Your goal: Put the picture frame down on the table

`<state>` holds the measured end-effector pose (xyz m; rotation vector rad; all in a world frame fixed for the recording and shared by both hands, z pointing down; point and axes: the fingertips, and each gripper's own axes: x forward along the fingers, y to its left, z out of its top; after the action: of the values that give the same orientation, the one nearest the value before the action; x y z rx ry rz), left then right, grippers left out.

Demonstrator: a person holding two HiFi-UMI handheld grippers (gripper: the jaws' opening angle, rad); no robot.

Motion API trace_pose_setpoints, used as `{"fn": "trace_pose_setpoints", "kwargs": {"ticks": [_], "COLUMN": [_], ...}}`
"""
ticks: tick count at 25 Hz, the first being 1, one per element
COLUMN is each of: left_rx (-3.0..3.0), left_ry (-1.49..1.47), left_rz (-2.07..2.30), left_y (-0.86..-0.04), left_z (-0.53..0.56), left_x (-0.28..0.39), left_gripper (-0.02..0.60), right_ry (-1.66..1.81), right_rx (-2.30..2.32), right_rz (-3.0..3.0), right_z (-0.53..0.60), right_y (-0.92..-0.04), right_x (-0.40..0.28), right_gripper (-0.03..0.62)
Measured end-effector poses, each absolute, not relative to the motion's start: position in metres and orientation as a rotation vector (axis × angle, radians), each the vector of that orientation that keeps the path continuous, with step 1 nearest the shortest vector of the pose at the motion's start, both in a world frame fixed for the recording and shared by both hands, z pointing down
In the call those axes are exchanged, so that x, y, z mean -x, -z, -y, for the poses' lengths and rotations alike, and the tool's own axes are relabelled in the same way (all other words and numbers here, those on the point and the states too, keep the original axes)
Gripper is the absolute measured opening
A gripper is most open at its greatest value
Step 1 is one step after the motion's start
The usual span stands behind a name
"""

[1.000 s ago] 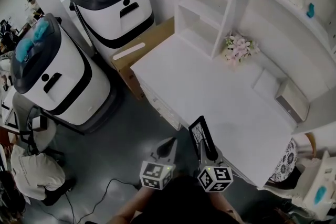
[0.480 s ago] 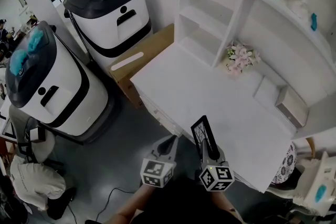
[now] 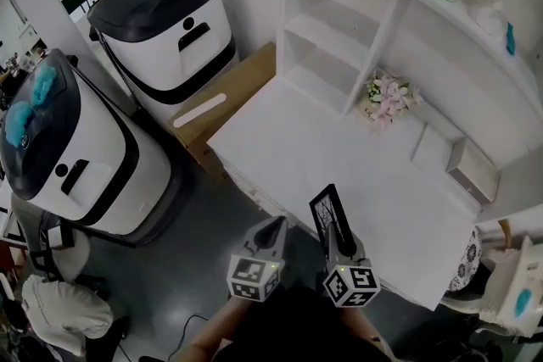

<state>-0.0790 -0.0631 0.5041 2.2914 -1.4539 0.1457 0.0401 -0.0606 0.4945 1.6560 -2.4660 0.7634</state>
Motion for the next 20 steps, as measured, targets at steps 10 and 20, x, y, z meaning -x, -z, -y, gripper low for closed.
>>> {"fn": "trace_pose_setpoints", "kwargs": {"ticks": [10,20], "left_rx": [-2.326,-2.371], "left_ry": [-0.148,-0.152], "left_rz": [1.393,1.336], "left_y": [-0.503,-0.507], "left_z": [0.081,0.092], "left_x": [0.098,0.104], "left_gripper": [0.014,0.014], "right_ry": [-0.762,-0.767], "right_rx": [-1.739,-1.823], "right_rz": [2.441,2.418], "right_z": [0.074,0.078], "right_y": [-0.495,-0.491], "right_x": [-0.023,-0.018], "right_gripper": [0.014,0.014]}}
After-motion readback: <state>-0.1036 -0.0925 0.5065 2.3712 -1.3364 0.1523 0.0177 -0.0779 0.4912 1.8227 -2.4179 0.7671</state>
